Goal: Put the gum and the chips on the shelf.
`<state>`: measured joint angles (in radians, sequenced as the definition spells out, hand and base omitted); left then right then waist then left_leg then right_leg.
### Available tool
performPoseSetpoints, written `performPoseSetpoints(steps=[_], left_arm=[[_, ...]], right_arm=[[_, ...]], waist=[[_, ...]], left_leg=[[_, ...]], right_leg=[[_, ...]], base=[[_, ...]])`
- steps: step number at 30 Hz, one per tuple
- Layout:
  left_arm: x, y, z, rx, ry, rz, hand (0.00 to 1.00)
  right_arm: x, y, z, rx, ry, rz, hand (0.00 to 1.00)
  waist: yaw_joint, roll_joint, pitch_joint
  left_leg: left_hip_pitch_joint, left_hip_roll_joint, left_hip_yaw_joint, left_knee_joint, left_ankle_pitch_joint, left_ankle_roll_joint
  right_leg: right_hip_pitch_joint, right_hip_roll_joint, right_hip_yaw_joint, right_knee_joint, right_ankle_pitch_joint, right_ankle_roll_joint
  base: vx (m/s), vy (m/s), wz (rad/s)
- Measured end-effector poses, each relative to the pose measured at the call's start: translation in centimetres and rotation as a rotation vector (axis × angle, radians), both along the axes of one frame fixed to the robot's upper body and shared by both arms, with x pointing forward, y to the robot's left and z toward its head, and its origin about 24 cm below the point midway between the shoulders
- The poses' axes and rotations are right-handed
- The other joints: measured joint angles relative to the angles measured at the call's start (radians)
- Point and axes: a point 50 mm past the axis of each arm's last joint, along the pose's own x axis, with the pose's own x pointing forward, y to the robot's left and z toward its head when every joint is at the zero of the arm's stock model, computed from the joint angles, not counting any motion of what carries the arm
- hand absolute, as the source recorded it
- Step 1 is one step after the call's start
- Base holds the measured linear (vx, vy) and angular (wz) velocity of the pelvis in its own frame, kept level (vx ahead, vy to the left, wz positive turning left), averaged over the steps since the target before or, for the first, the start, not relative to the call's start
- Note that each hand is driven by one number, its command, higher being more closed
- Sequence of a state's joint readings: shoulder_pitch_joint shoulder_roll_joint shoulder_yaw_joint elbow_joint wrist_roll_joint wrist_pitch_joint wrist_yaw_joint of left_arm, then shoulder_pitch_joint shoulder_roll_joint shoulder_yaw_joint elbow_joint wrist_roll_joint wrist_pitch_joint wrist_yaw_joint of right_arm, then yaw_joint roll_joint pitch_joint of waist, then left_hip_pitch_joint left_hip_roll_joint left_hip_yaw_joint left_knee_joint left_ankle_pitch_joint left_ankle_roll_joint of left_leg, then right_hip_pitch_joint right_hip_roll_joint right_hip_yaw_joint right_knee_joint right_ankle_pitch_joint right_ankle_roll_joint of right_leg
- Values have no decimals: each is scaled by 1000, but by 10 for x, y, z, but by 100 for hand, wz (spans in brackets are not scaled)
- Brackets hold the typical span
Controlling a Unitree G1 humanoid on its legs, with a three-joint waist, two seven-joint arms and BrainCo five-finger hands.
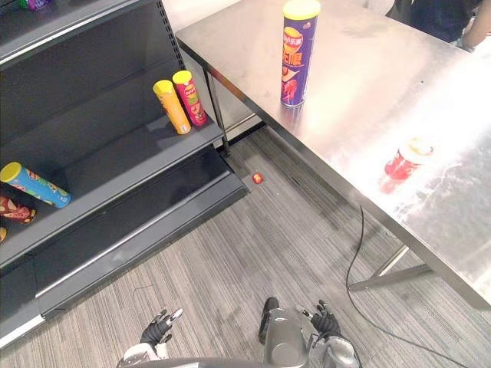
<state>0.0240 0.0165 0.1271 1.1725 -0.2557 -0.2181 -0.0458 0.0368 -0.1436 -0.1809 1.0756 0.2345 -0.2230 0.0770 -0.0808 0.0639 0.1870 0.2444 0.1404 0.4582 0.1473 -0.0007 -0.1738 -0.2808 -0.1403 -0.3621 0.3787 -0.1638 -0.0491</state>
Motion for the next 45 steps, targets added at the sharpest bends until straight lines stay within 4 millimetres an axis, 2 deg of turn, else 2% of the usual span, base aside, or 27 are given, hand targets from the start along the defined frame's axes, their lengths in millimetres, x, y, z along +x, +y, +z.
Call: performPoseSetpoints(steps=[2,4,5,6,7,8,9,10,12,13,14,17,18,19,20,21,22,23,24,26,27,29,30,32,34,40,45], left_arm=[[5,-3,1,-15,-12,23,0],[12,-6,2,-30,-25,37,0],[17,-7,5,-39,-47,59,0],[16,-7,5,-42,-51,72,0],[16,-8,5,-45,-57,84,0],[18,-8,6,-47,-62,82,0],[19,-9,6,-47,-65,81,0],[21,-9,8,-46,-80,79,0],[22,-8,9,-42,-93,81,0],[25,-7,10,-40,-109,89,0],[25,-6,11,-42,-116,101,0],[24,-4,10,-44,-120,126,0],[22,-4,10,-45,-115,135,0],[17,-6,8,-53,-98,148,0],[12,-7,6,-58,-82,156,0],[11,-5,5,-53,-77,156,0],[6,0,4,-39,-65,164,0],[2,8,3,-19,-53,164,0],[0,10,3,-14,-44,161,0],[-7,14,0,-4,-12,156,0],[-8,14,0,-5,-6,154,0],[-12,13,-2,6,19,102,0],[-12,12,-2,11,23,82,0],[-15,10,-3,18,39,35,0],[-17,8,-5,15,53,23,0],[-22,6,-6,10,81,6,0],[-28,8,-7,8,96,29,0]], right_arm=[[-1,-1,0,1,2,-10,0],[-4,-2,-1,3,7,-11,0],[-5,0,-1,7,5,-6,0],[-5,1,-1,9,1,-5,0],[-5,5,-1,17,-2,-2,0],[-3,7,0,22,-14,-7,0],[-3,9,-1,24,-14,-9,0],[-6,11,-2,31,-6,-9,0],[-8,14,-3,35,3,-3,0],[-11,15,-4,39,12,-6,0],[-12,15,-5,40,15,-7,0],[-19,15,-6,39,31,-7,0],[-20,15,-7,39,35,-6,0],[-22,12,-7,31,38,-7,0],[-28,7,-8,22,59,-18,0],[-32,10,-10,33,74,-26,0],[-39,15,-14,58,101,-49,0],[-45,19,-18,81,128,-84,0],[-46,20,-18,89,129,-102,0],[-48,19,-20,106,136,-165,0],[-48,18,-20,107,137,-173,0],[-47,12,-19,104,125,-223,0],[-48,11,-19,104,128,-231,0],[-42,8,-18,106,120,-242,0],[-42,5,-18,102,124,-250,0],[-51,0,-20,124,144,-343,0],[-66,-19,-18,105,157,-518,0]], waist=[[-1,-1,-2],[-3,-4,-3],[-3,-8,-5],[1,-11,-3],[6,-22,2],[2,-20,0],[2,-22,-1],[10,-26,-2],[20,-26,-3],[39,-33,-7],[44,-37,-9],[56,-47,-28],[56,-46,-36],[57,-29,-54],[54,-16,-79],[50,-34,-95],[53,-58,-116],[54,-79,-133],[52,-82,-136],[51,-72,-144],[52,-72,-145],[53,-49,-150],[54,-41,-148],[55,-15,-137],[58,-2,-135],[59,7,-132],[59,5,-127]], left_leg=[[-30,5,-25,72,15,-7],[-96,35,-38,255,46,-21],[-143,57,-42,396,112,1],[-168,69,-49,467,164,5],[-227,91,-69,612,213,12],[-285,100,-93,742,113,52],[-309,100,-99,781,67,60],[-346,95,-100,808,-12,71],[-404,101,-100,779,-101,106],[-422,107,-91,707,-124,112],[-426,108,-89,653,-129,120],[-426,72,-195,233,-115,135],[-422,64,-225,170,-101,140],[-411,61,-263,93,-84,141],[-396,52,-290,72,-63,39],[-392,29,-265,73,-77,59],[-376,3,-205,53,-97,60],[-356,-16,-155,44,-119,64],[-348,-21,-139,43,-129,68],[-313,-31,-63,18,-152,78],[-307,-34,-54,13,-152,79],[-288,-48,-30,-5,-147,91],[-286,-48,-27,-5,-147,91],[-257,-43,-11,-19,-147,91],[-225,-42,11,-41,-146,91],[-170,-41,34,-70,-146,90],[-168,-33,52,-98,-145,85]], right_leg=[[10,-8,1,2,-12,1],[32,-13,15,7,-25,4],[48,-6,40,11,-32,4],[62,-7,62,7,-35,2],[81,1,109,2,-45,-8],[100,11,152,5,-60,-18],[111,16,177,5,-66,-20],[133,26,230,0,-75,-16],[162,45,307,-7,-77,-13],[166,51,370,-4,-82,-4],[171,52,399,-3,-86,3],[164,53,554,21,-118,59],[154,55,578,32,-128,75],[140,65,612,47,-143,101],[132,65,660,62,-161,137],[133,42,678,50,-159,147],[134,5,695,4,-132,170],[144,-29,703,-64,-89,175],[151,-38,706,-89,-70,178],[147,-43,754,-154,16,182],[146,-43,758,-159,24,184],[135,-50,777,-214,94,192],[131,-50,776,-225,114,198],[130,-54,662,-259,173,223],[146,-56,568,-285,191,217],[184,-51,532,-338,194,220],[183,-45,483,-387,197,219]], base=[[138,-32,2],[134,-37,-23],[142,-47,-51],[167,30,-90],[142,71,-110],[173,114,-114],[146,89,-119],[145,98,-104],[133,156,-143],[119,216,-154],[113,272,-152],[160,390,-136],[173,437,-107],[198,464,-106],[214,451,-95],[239,419,-90],[266,429,-93],[249,414,-94],[179,322,-90],[138,265,-90],[135,250,-91],[144,168,-74],[164,121,-80],[112,34,-73],[94,6,-54],[44,-50,-27],[-64,-95,-17]])
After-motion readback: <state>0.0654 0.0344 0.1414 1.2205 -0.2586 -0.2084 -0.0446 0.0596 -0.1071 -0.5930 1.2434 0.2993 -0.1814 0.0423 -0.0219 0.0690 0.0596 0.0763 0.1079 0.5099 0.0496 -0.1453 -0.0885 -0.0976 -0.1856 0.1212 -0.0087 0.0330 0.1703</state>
